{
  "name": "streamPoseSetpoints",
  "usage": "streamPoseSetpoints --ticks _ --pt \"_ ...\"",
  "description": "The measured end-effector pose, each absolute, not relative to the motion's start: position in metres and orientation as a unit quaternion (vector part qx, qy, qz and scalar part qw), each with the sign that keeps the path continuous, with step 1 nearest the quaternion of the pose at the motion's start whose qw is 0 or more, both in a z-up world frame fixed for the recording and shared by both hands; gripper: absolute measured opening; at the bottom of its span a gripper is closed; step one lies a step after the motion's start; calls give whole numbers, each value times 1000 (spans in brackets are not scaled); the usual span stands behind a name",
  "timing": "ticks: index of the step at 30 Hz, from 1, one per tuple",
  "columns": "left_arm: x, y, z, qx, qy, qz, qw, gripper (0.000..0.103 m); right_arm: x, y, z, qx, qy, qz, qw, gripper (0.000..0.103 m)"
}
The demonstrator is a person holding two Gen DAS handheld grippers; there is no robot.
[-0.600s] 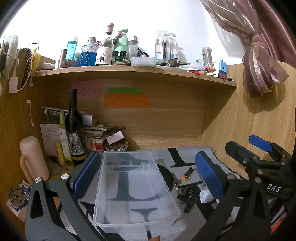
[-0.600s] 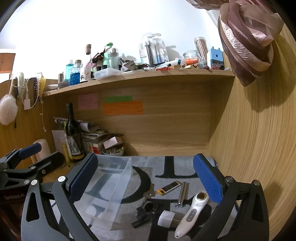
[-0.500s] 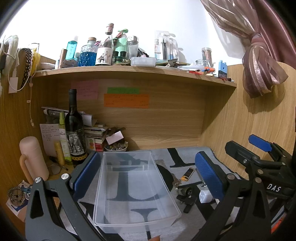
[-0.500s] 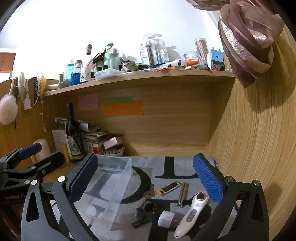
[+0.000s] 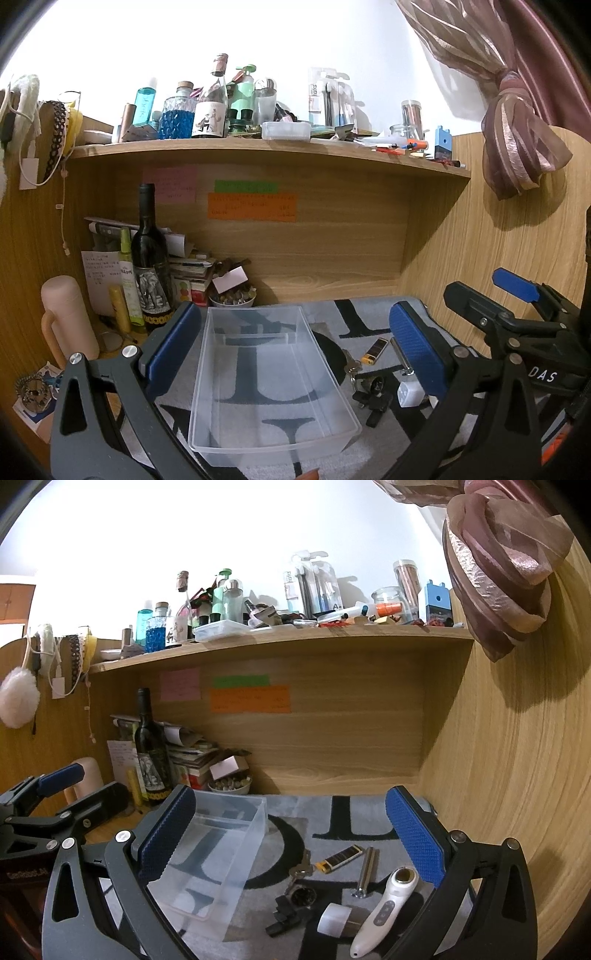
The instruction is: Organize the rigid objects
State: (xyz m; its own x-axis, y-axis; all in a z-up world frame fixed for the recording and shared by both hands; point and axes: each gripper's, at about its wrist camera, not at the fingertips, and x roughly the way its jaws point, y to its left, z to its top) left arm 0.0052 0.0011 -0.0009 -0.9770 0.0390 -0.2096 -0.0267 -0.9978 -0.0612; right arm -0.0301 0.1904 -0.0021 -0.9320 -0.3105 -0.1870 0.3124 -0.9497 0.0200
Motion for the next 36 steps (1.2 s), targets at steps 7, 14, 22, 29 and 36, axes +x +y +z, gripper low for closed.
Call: streamPoseSetpoints --ticks 7,14,22,29,36 --pt "6 0 1 -103 -28 994 14 103 -30 190 -2 93 4 -983 159 103" --pt "5 0 2 -102 -26 994 13 103 -32 189 -2 94 2 -982 161 103" --pt "1 -1 0 -109 -30 994 15 103 -35 187 -5 98 3 -982 164 103" --pt "-7 -12 -5 -118 -6 993 0 103 -42 188 -10 106 5 -981 164 103" --pt "-39 -47 -27 -193 2 981 -7 103 -67 197 -29 152 6 -978 142 103"
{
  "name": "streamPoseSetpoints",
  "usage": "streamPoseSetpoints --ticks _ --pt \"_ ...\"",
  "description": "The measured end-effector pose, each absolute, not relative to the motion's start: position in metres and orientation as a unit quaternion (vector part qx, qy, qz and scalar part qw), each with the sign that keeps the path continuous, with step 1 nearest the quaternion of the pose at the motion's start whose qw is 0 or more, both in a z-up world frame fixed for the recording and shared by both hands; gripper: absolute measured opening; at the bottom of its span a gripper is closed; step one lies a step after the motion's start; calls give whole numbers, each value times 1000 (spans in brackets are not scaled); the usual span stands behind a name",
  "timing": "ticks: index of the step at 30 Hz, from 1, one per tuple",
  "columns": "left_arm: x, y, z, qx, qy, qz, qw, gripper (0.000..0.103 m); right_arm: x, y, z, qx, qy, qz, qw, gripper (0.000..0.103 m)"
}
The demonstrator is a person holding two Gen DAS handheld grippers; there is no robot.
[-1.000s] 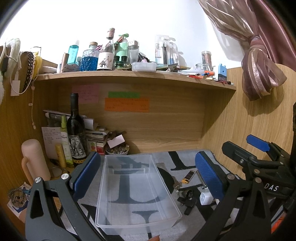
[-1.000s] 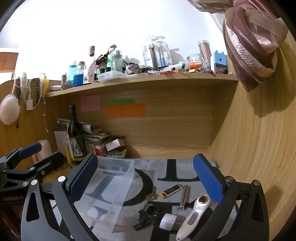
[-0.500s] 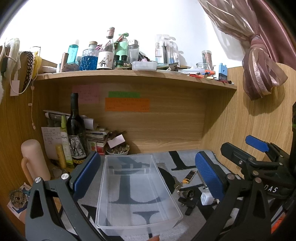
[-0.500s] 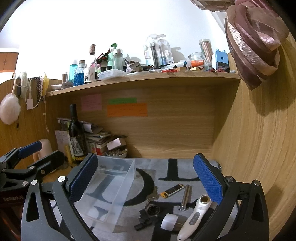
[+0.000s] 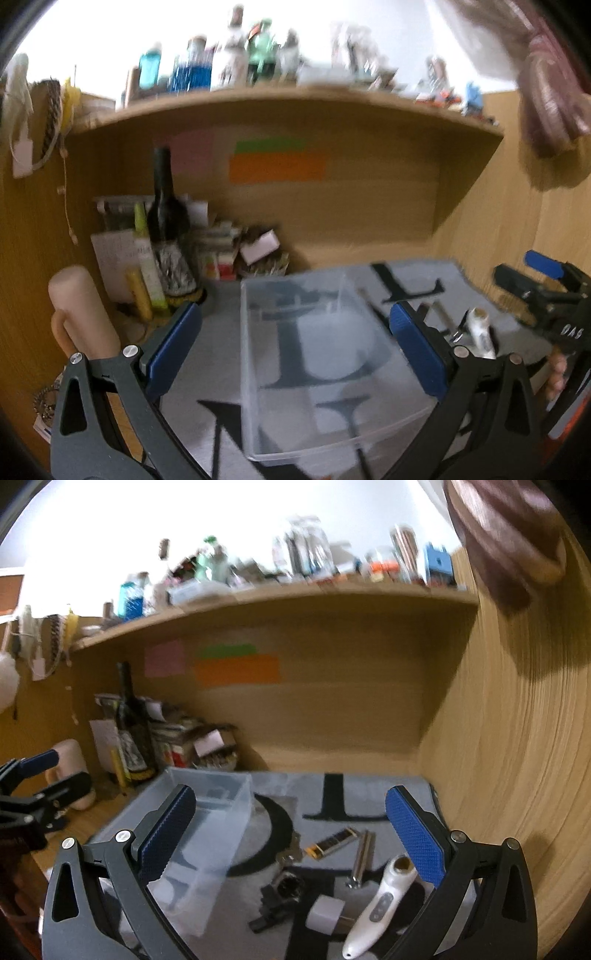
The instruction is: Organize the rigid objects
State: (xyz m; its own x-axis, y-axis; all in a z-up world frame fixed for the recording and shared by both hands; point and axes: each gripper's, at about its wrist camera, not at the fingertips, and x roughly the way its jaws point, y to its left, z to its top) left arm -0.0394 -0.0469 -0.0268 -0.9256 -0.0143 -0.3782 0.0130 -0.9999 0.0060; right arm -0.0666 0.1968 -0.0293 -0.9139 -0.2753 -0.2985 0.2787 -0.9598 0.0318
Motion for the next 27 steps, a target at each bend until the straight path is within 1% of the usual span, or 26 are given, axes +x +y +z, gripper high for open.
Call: streamPoseSetpoints --ticks 2,3,4,6,8,9,12,13,14,15,17,18,19,20,22,27 --pt "-50 -57 -36 215 -2 -976 11 102 -75 202 -37 172 5 -976 131 103" --pt "-55 -62 -41 226 -2 -974 16 96 -80 204 -43 185 9 -975 123 103" --pt "-61 -68 -46 240 -3 -970 20 87 -85 207 -48 198 13 -974 114 103" --pt "-71 -77 -54 265 1 -964 22 82 -94 214 -57 224 19 -970 96 102" --pt "-80 -88 -62 289 10 -957 14 79 -103 222 -66 249 19 -965 85 102" --pt "-85 -93 -67 303 13 -953 11 75 -108 227 -72 263 19 -962 73 102" --pt "-100 -101 -80 344 20 -939 -1 58 -121 241 -85 298 17 -953 48 94" --pt "-104 -103 -83 356 23 -934 -6 53 -126 245 -90 312 12 -949 42 91" --pt "-108 -106 -87 367 27 -930 -11 51 -129 249 -94 324 8 -945 39 88" --pt "-112 -108 -90 377 29 -926 -11 47 -134 252 -99 339 0 -940 37 86" --pt "-118 -111 -96 392 34 -919 -15 41 -141 255 -108 362 -6 -931 33 76" --pt "-121 -113 -98 401 40 -915 -20 34 -143 255 -111 367 -5 -930 31 75" --pt "-122 -115 -101 408 46 -911 -26 32 -145 254 -114 373 -1 -928 26 72" --pt "-123 -116 -102 414 54 -908 -35 31 -146 254 -117 377 -1 -926 23 70" --pt "-121 -116 -103 417 61 -906 -47 25 -146 255 -122 386 -6 -922 21 64" --pt "-117 -111 -104 414 57 -906 -67 13 -140 255 -131 405 -14 -914 11 62"
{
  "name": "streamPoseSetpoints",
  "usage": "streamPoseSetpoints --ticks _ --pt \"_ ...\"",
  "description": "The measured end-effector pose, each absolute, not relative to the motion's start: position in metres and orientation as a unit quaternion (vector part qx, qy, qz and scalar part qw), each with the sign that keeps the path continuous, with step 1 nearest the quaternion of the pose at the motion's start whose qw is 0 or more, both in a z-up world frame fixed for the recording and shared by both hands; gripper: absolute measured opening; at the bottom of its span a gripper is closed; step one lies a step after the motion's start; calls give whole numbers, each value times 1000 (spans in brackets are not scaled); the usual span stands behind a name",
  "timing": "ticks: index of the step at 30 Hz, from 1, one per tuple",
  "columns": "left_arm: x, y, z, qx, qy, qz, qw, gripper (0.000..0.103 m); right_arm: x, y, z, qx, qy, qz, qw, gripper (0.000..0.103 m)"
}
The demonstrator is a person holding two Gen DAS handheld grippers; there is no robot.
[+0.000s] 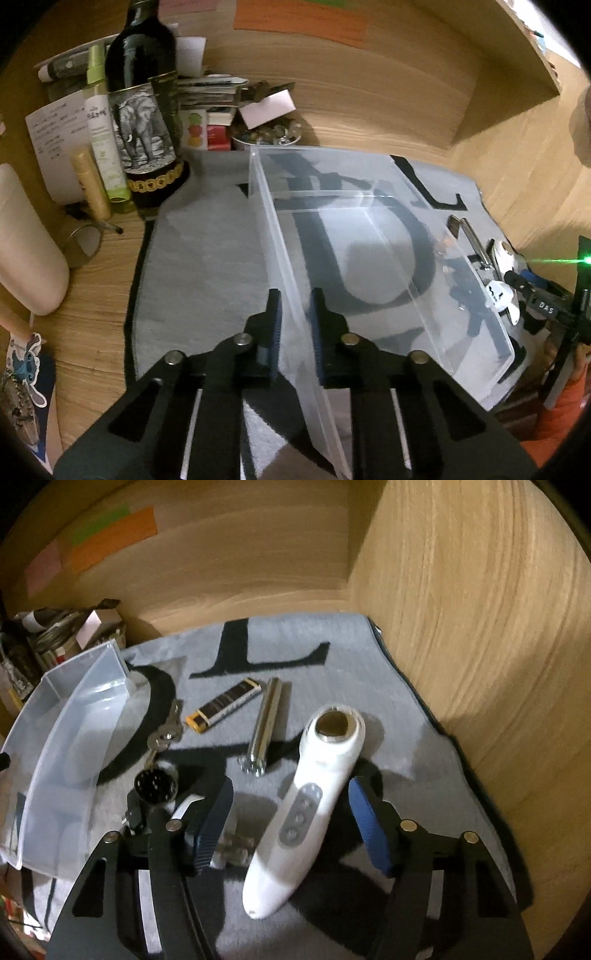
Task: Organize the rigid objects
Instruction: 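Grasp the clear box rim with the left tool while the right tool grasps the white device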
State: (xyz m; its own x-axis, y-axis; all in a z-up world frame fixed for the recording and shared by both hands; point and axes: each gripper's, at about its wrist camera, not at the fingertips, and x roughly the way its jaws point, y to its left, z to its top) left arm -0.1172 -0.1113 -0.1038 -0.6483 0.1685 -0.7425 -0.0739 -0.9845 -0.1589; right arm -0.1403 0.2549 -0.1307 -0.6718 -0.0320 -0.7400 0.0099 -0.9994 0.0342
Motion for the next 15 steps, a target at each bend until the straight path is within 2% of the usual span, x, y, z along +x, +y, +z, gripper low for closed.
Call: streamPoseSetpoints --ticks 6,9,10,13,15 --pt "-120 -112 -104 -415 -56 905 75 12 -149 266 -131 406 -35 -912 -32 62" --pt "-122 -113 -104 -418 -56 904 76 12 -166 266 -132 417 -15 -908 -38 62" --pt "-122 -113 -104 -418 -57 903 75 12 -172 265 -134 428 -3 -903 -35 60" --pt "-121 -113 -103 -416 -50 905 73 12 -193 266 -145 468 3 -883 -24 43" --pt "-121 -113 -104 -414 -47 906 72 12 -200 266 -152 477 -1 -879 -15 39"
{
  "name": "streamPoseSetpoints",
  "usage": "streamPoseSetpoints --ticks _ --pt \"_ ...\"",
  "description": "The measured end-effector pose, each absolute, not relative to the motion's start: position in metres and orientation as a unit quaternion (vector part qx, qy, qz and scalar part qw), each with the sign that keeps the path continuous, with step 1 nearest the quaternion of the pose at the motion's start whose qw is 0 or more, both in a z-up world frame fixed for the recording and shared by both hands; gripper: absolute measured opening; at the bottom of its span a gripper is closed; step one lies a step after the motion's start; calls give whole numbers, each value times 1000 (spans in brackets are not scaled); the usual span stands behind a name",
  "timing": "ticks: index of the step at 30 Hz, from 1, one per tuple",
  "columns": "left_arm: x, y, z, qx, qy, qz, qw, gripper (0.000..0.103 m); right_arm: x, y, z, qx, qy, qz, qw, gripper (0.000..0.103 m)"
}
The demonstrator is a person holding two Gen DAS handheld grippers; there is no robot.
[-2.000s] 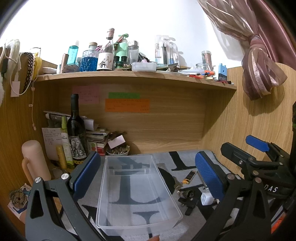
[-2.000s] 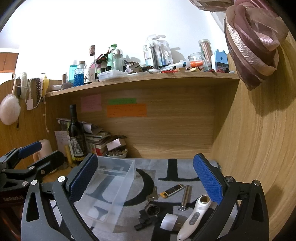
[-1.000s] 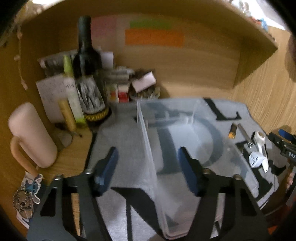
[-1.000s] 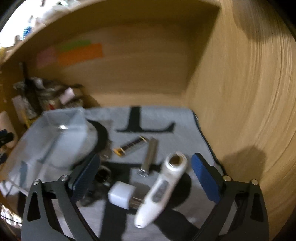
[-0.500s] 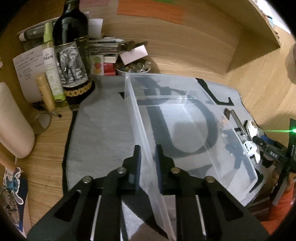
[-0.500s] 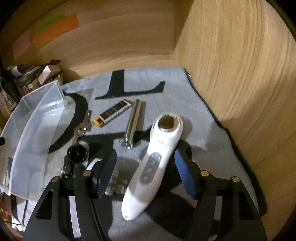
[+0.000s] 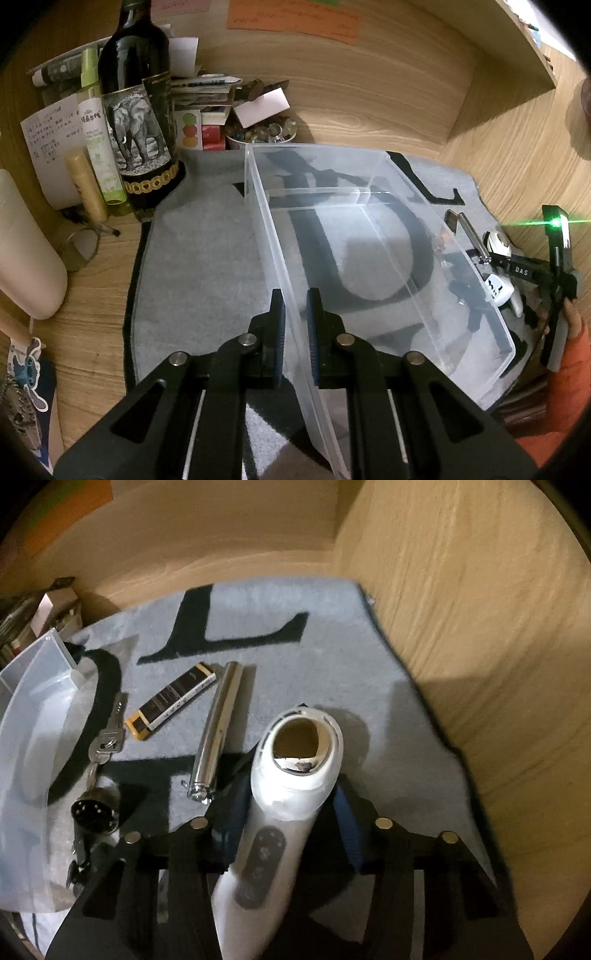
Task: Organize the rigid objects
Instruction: 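Grasp the clear box rim with the left tool while the right tool grasps the white device, then carry the white device into the clear box and open the right tool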
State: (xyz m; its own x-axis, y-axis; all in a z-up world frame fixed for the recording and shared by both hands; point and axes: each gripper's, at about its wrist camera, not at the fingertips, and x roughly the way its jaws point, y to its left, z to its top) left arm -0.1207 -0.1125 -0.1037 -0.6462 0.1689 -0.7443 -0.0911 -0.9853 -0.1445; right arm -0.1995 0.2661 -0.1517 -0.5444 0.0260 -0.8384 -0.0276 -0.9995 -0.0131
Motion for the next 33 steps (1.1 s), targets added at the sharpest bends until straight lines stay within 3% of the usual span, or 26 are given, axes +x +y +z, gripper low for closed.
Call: streamPoseSetpoints --ticks 10,25,33 --pt "-124 -113 -103 -422 -56 902 73 12 -181 263 -142 -433 3 901 -2 36" --pt "-122 -112 -104 -420 -57 904 66 11 -157 244 -59 -317 -38 947 -34 35" --pt "-122 -113 -103 -419 -57 903 69 11 -157 195 -17 -257 -53 960 -99 35"
